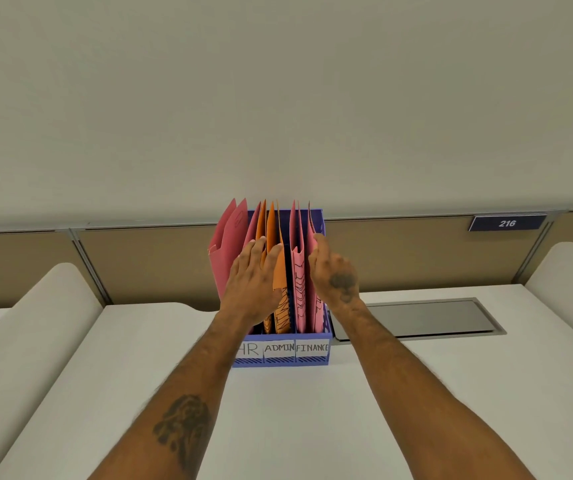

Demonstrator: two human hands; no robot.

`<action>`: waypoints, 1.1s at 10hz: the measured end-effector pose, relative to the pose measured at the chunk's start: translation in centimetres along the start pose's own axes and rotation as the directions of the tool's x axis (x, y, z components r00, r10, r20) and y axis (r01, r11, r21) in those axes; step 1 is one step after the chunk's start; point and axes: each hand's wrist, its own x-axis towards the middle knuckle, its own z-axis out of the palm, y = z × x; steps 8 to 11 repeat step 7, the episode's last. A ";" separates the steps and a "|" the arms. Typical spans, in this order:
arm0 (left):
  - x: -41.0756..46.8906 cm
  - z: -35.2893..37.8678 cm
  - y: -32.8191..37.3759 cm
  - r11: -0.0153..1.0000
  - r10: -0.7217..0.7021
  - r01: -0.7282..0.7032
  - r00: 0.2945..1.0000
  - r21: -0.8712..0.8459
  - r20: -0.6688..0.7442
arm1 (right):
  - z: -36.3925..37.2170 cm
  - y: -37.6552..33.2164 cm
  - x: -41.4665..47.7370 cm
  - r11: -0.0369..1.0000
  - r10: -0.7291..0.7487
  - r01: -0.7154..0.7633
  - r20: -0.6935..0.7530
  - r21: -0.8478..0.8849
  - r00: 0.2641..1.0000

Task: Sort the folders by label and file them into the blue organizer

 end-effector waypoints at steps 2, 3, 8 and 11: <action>0.0 -0.1 0.3 1.000 -0.004 0.004 1.000 -0.014 0.021 | -0.6 -0.6 0.0 0.999 0.045 -0.046 0.062 0.014 0.997; 0.0 -0.5 0.3 1.000 -0.004 0.005 0.998 -0.017 0.055 | -1.6 -1.4 0.0 0.996 0.075 -0.078 0.079 0.032 0.994; -5.1 -3.5 0.6 1.000 0.023 -0.023 0.999 0.017 0.040 | -5.7 -1.9 -4.5 0.992 0.123 -0.122 0.107 -0.012 0.987; -5.1 -3.5 0.6 1.000 0.023 -0.023 0.999 0.017 0.040 | -5.7 -1.9 -4.5 0.992 0.123 -0.122 0.107 -0.012 0.987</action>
